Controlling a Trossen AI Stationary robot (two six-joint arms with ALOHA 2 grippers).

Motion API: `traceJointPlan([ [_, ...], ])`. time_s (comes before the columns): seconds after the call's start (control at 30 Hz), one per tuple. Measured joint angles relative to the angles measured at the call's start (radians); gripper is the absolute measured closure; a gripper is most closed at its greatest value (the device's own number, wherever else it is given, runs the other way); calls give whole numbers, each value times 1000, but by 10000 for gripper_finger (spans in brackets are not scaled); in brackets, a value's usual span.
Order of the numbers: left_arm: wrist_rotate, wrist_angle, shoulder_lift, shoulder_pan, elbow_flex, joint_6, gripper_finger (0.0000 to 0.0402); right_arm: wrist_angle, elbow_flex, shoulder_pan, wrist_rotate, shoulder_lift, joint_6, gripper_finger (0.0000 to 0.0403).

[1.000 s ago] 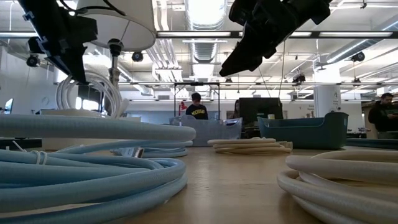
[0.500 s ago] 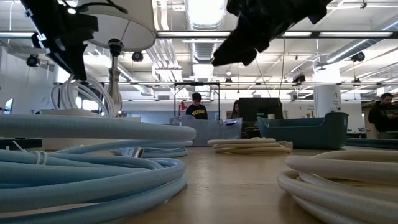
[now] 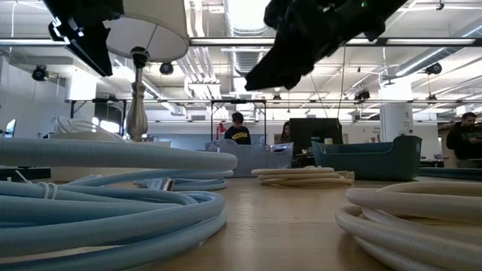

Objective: Sort HDMI cables
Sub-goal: Put the top left light blue HDMI cable into the black bin

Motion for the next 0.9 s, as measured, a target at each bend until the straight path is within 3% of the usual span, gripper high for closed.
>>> traceJointPlan([
  [0.17, -89, 43, 6, 0, 0, 70, 244, 34, 73, -1, -32, 143, -58, 218],
  [0.3, -99, 109, 12, 0, -1, 135, 243, 13, 177, -1, -202, 267, -97, 218],
  [0.5, -100, 155, 20, 0, -2, 167, 243, -154, 363, -9, -421, 409, -172, 218],
  [0.9, -93, 157, 70, 0, -3, 167, 243, -292, 562, -13, -394, 597, -261, 231],
])
